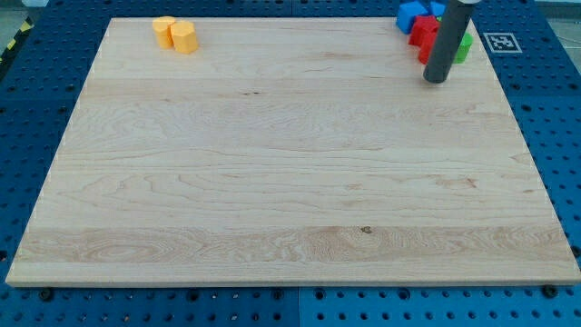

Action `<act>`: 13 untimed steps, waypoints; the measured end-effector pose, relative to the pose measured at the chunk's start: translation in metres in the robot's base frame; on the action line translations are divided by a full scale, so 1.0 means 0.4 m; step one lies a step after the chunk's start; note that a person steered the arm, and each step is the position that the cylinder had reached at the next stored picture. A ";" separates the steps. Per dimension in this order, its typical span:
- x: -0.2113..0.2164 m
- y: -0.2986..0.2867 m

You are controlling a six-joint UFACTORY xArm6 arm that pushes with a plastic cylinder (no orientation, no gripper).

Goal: Place the green star in between the green circle and red star

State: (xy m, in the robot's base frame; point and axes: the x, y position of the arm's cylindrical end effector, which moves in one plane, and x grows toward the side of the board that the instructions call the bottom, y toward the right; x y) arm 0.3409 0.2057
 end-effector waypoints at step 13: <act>-0.372 0.114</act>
State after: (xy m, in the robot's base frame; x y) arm 0.1920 0.2513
